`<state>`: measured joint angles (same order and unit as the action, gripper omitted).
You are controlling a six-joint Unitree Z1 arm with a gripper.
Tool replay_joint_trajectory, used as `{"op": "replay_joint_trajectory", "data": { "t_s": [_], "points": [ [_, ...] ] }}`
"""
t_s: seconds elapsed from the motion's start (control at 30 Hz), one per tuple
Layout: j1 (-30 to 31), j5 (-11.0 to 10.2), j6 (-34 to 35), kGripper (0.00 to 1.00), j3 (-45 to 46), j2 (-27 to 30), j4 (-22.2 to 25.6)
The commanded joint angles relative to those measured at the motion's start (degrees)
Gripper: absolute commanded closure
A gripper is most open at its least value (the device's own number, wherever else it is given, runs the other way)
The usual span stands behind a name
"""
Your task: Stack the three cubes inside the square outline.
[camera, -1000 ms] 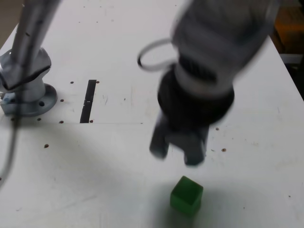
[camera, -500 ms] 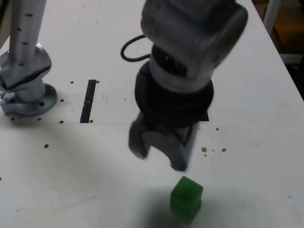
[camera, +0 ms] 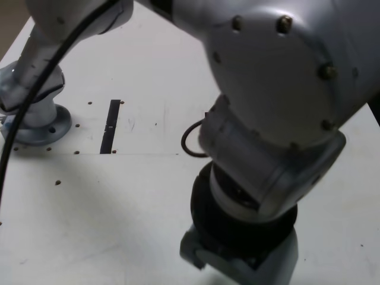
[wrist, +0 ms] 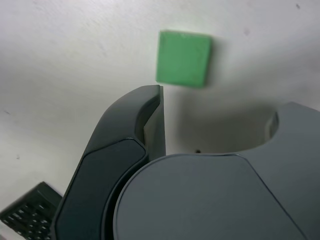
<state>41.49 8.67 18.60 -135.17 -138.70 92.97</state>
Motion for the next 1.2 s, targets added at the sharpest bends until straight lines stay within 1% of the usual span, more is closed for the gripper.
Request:
{"op": "replay_joint_trajectory", "data": {
  "t_s": [0.0,0.2,0.3,0.63,0.87,1.03,1.13,1.17],
  "points": [
    [-0.67,0.12,-0.42,0.02,2.44,-0.14,0.99],
    [-0.93,-0.86,-1.13,0.03,5.8,1.28,0.99],
    [-1.08,-1.02,-1.63,0.03,6.59,1.32,0.99],
    [-2.11,-0.36,-3.65,0.09,6.15,-1.7,0.88],
    [-2.42,-0.35,-4.0,0.12,5.62,-3.11,0.81],
    [-2.7,-0.23,-3.98,0.17,5.62,-3.36,0.81],
    [-2.86,0.02,-4.33,0.19,5.21,-3.72,0.73],
    [-2.94,-0.19,-4.48,0.22,5.05,-3.91,0.71]
  ]
}}
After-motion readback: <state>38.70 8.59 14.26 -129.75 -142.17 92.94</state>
